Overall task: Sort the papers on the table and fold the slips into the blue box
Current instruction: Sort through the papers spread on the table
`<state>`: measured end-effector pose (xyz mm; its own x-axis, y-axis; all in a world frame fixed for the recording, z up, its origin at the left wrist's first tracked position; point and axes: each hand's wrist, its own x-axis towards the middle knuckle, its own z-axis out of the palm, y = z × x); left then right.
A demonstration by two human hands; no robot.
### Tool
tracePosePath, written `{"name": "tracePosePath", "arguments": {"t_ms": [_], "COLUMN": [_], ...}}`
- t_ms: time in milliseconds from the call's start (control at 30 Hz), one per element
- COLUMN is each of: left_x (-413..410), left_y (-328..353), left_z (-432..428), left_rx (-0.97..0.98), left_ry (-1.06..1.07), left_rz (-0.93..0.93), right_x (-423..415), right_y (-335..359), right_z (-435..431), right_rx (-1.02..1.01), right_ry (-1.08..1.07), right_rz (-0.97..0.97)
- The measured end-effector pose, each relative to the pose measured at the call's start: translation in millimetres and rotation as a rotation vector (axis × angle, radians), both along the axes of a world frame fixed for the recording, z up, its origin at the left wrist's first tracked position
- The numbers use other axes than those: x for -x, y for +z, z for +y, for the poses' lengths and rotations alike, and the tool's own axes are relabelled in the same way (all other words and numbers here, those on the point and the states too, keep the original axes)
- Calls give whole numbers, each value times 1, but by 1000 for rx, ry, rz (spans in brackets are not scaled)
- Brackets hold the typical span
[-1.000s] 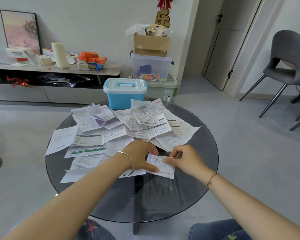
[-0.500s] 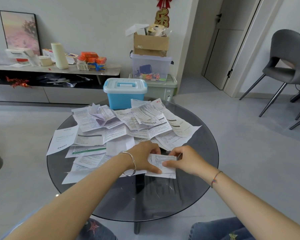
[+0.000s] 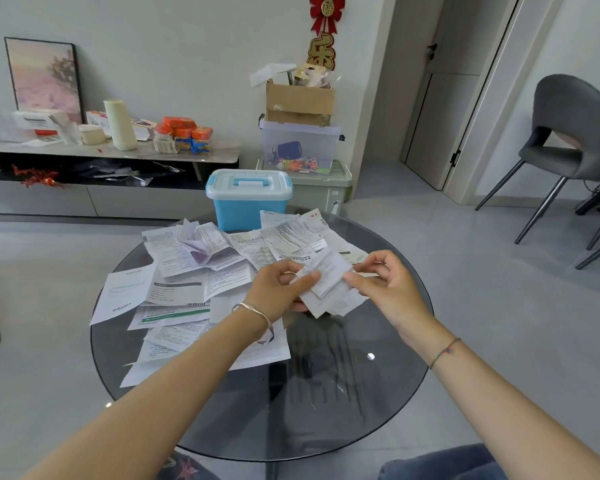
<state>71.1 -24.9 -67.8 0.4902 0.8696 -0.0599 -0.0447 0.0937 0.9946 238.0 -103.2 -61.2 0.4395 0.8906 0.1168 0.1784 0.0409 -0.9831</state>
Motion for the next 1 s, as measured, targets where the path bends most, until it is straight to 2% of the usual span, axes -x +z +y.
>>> {"name": "tracePosePath", "arguments": {"t_ms": [100, 200, 333, 467, 633, 800, 900, 1000], "left_x": [1, 1, 7, 18, 30, 34, 34, 35], "left_y": [3, 3, 5, 12, 21, 29, 29, 30], "left_z": [-1, 0, 10, 23, 14, 9, 7, 10], "left_rx": [105, 127, 157, 139, -147, -42, -63, 5], "left_ry": [-1, -13, 177, 258, 65, -80, -82, -25], "left_rz": [-111, -132, -163, -181, 54, 50, 61, 4], "right_x": [8, 17, 19, 14, 24, 31, 35, 36], "right_y": [3, 5, 12, 21, 26, 27, 29, 30], "right_z": [4, 7, 13, 16, 19, 18, 16, 14], "right_rx": [59, 117, 71, 33, 47, 46, 34, -59], "right_ry": [55, 136, 79, 64, 159, 200, 227, 199], "right_rz": [93, 166, 264, 194, 169, 97, 47, -27]}}
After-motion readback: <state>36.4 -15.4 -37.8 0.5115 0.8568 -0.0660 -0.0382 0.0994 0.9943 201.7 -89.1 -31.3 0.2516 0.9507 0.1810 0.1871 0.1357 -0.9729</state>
